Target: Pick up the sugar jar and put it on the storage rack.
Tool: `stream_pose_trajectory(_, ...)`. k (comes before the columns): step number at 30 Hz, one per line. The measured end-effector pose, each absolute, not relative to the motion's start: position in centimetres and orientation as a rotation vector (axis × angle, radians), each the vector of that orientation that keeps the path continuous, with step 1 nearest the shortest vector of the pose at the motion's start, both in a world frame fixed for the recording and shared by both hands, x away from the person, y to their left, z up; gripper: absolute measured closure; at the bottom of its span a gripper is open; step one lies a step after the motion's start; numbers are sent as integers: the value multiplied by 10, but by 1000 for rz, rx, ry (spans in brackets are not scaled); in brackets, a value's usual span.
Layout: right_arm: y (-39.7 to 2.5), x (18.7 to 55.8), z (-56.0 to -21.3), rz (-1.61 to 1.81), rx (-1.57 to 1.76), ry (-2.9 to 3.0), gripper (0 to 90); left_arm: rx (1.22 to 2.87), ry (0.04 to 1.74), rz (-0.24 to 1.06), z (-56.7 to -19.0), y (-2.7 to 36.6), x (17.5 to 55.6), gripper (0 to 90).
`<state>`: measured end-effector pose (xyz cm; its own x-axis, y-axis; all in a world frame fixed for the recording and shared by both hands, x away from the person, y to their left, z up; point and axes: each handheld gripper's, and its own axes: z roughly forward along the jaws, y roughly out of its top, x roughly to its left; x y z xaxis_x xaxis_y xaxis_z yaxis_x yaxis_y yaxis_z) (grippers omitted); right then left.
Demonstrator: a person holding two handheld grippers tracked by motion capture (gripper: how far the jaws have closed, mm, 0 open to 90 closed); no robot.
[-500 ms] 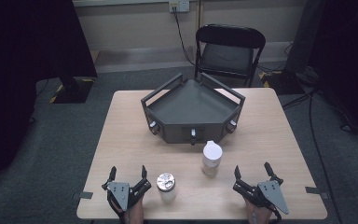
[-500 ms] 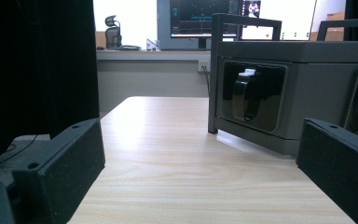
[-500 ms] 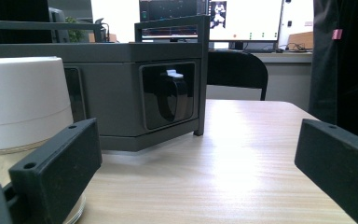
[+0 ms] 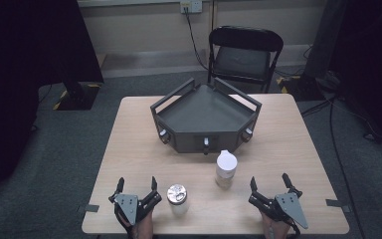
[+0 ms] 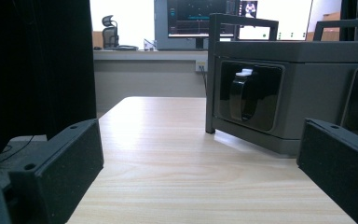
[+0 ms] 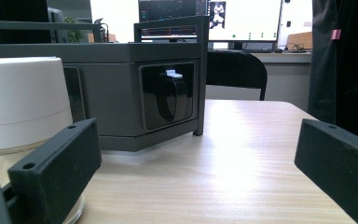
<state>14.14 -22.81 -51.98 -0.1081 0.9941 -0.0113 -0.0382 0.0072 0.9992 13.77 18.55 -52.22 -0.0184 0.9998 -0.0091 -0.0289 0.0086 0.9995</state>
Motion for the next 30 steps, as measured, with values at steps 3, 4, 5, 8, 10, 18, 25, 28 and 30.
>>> stream_pose_trajectory(3, -228, 141, -521, 1301, 1121, 1256, 0, 1176, 1200, 1224, -522, 187, 138, 0)
stream_pose_trajectory(4, -228, 141, -520, 1300, 1122, 1258, 0, 1176, 1200, 1224, -522, 187, 138, 0)
stream_pose_trajectory(5, -228, 141, -520, 1300, 1122, 1261, 0, 1175, 1202, 1226, -522, 186, 138, 0)
stream_pose_trajectory(8, -228, 141, -520, 1301, 1122, 1264, 0, 1176, 1201, 1225, -522, 187, 138, 0)
stream_pose_trajectory(10, -229, 141, -520, 1302, 1120, 1266, 0, 1182, 1184, 1204, -522, 191, 138, 0)
stream_pose_trajectory(18, -228, 142, -519, 1298, 1123, 1266, 0, 1165, 1176, 1159, -523, 199, 137, 0)
stream_pose_trajectory(25, -228, 141, -519, 1296, 1124, 1264, 0, 1150, 1140, 1111, -517, 205, 130, 0)
stream_pose_trajectory(28, -228, 141, -519, 1296, 1123, 1265, 0, 1161, 1117, 1117, -511, 204, 128, 0)
stream_pose_trajectory(30, -228, 141, -519, 1298, 1122, 1266, 0, 1159, 1102, 1115, -505, 204, 126, 0)
